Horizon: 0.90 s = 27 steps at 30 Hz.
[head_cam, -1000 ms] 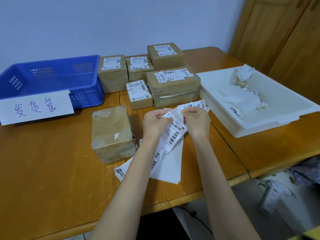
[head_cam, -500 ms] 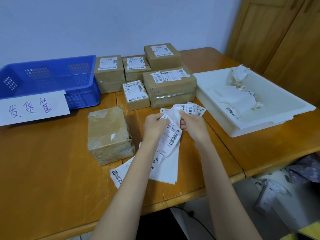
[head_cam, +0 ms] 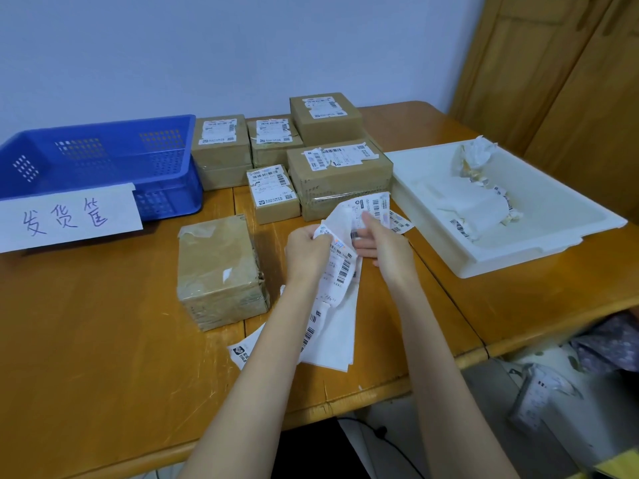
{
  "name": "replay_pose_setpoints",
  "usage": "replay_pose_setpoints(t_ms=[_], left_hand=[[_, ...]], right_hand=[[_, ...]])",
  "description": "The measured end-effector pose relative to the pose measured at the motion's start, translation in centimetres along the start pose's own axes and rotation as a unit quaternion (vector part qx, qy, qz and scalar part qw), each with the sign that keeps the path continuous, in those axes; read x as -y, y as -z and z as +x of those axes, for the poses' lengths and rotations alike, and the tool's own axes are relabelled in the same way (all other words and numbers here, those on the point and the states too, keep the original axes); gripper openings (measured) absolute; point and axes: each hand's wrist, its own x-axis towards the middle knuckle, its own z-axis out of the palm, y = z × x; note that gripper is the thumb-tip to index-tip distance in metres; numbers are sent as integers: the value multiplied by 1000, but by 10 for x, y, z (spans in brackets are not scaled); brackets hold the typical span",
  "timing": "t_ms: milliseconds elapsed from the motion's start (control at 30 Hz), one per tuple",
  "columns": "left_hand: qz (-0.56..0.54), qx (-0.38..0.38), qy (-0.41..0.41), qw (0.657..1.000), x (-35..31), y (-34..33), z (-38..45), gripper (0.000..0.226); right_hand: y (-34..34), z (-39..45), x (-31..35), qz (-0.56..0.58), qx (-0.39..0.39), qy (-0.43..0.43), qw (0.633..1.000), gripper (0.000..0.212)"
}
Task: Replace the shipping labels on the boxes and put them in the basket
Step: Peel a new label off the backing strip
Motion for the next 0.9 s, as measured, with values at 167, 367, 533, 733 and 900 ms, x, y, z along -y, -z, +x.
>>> replay_pose_setpoints(t_ms=[167, 367, 533, 733, 900], left_hand=[[-35, -10, 0, 999, -3, 1, -1, 21], [-17, 18, 1, 1000, 0, 4, -1, 20], [8, 37, 20, 999, -2, 2, -1, 18], [8, 48, 28, 998, -4, 3, 1, 15], [17, 74, 39, 996, -5, 5, 4, 16]], right_hand=[[-6, -4, -12, -53, -36, 102, 993, 10], [-12, -2, -10, -29, -66, 96, 993, 5], [-16, -1, -12, -53, -98, 90, 990, 8], [-11, 4, -6, -96, -133, 92, 982, 13], [-7, 11, -4, -82, -127, 87, 985, 11]])
